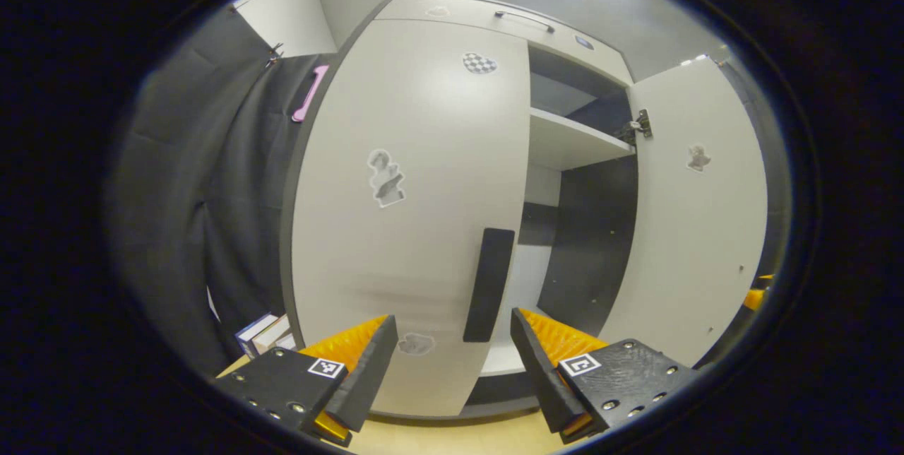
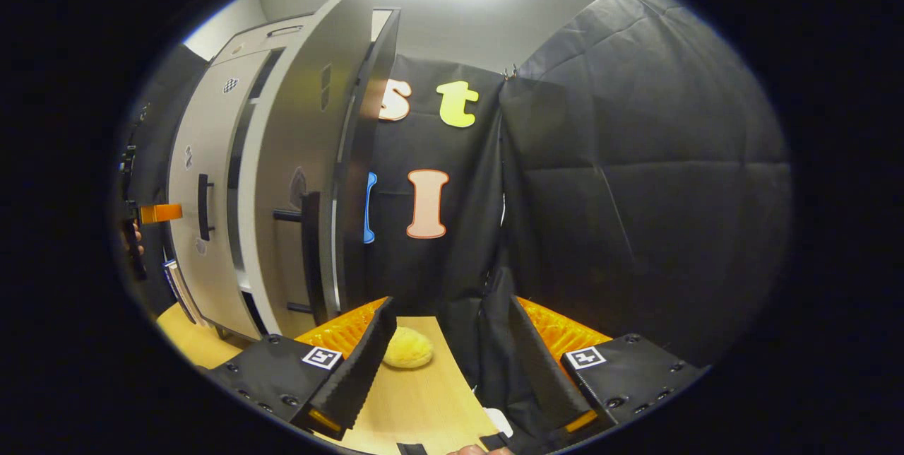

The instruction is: Open the right door of the double-door shoe cabinet with the right hand, and open the left door with the left hand.

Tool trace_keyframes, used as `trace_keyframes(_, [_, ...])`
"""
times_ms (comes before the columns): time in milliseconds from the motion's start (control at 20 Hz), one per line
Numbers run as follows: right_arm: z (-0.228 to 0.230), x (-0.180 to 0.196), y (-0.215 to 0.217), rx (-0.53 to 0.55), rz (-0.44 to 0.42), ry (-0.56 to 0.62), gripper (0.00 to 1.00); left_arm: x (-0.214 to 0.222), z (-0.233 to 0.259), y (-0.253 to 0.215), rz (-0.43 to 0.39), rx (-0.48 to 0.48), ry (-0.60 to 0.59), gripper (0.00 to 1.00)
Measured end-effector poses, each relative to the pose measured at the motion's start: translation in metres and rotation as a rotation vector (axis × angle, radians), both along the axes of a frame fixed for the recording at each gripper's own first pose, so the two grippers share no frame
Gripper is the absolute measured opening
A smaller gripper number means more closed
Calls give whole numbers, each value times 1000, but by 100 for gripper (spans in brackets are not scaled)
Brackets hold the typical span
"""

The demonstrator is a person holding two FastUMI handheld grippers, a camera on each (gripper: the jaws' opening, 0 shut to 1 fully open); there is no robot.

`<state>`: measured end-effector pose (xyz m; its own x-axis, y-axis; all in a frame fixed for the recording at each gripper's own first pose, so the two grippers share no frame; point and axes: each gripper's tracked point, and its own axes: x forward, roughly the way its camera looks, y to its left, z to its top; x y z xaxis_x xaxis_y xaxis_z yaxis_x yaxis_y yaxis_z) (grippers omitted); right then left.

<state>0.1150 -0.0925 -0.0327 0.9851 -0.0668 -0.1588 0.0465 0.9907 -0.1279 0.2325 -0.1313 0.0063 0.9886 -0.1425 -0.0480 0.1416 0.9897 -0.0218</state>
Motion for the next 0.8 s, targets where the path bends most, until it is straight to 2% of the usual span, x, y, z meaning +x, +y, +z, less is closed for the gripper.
trace_keyframes(100, [-5, 13, -8, 20, 15, 2, 97, 17, 6, -16, 2, 24, -15, 94])
trace_keyframes(250, [-11, 35, -27, 11, 14, 12, 99, 38, 10, -29, 50, 97, -35, 94])
trace_keyframes(350, [-16, 50, -30, 33, 29, 21, 99, 51, 10, -32, 89, 165, -48, 94])
trace_keyframes(450, [-24, 62, -31, 62, 50, 43, 97, 63, 7, -38, 101, 193, -40, 94])
trace_keyframes(600, [-18, 90, -31, 84, 93, 22, 97, 72, 5, -42, 132, 221, -36, 68])
trace_keyframes(650, [-17, 96, -30, 102, 106, 12, 99, 74, 5, -42, 138, 233, -39, 68])
trace_keyframes(700, [-16, 101, -29, 116, 116, 6, 97, 78, 6, -37, 171, 245, -44, 61])
trace_keyframes(750, [-17, 111, -29, 128, 126, 4, 99, 80, 7, -37, 176, 249, -42, 57])
trace_keyframes(800, [-18, 117, -28, 132, 136, 5, 99, 83, 8, -38, 184, 249, -50, 49])
